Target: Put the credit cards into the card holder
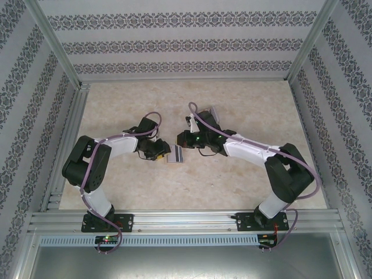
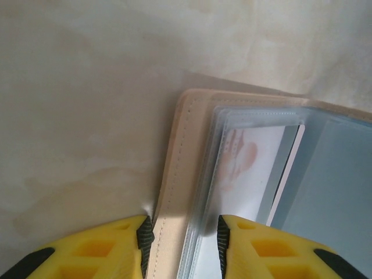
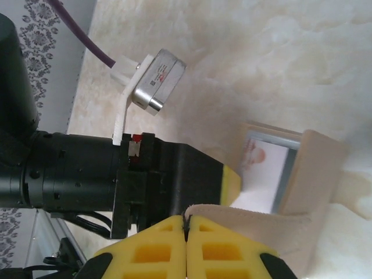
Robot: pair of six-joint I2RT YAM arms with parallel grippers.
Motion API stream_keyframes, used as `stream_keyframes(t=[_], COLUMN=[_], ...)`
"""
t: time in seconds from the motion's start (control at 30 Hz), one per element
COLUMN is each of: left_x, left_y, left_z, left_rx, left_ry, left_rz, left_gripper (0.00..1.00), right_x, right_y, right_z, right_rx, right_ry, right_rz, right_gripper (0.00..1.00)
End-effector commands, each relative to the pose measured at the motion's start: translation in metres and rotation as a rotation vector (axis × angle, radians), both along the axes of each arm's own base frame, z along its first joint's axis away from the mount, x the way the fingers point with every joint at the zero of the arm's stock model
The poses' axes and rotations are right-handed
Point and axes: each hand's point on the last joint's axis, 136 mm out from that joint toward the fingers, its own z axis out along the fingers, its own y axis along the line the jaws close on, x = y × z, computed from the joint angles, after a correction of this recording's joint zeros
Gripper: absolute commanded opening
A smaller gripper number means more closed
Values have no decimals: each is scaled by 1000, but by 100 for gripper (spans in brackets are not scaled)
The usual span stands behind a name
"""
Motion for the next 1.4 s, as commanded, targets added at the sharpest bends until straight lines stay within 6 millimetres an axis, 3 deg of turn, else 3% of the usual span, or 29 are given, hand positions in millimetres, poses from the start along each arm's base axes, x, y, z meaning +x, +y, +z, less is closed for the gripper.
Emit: stream_keyframes(t=[0.0,0.17,0.3,0.43,0.63,0.7,0.87,1.07,1.23,1.37], left_x=[-6,-4,-8,-17,-20,-21,-19,-12,-4,3], left_y=[-37,-5,40,75,79,78,74,69,59,45], left_z=[8,39,67,79,92,93,101,126,145,157], left_rx=[-78,-60,1,85,73,64,49,32,-12,-44], left_ry=[-54,-137,-223,-239,-263,-265,-276,-311,-344,-363], left_rz=[-106,-43,60,110,115,114,87,53,29,-3], left_gripper=[38,38,40,40,40,40,40,41,41,41], right_x=[2,0,-2,-4,-12,-13,-13,-8,1,12], right_y=[22,40,54,68,83,84,85,70,32,-10], right_z=[7,-3,-11,-29,-64,-67,-43,9,50,52], right_rx=[78,96,94,67,-1,-10,20,29,33,-7], right_ry=[15,46,62,83,118,122,89,2,-79,-98], right_rz=[33,61,80,97,125,128,152,161,117,38], right_gripper=[8,9,9,9,11,16,36,48,51,52])
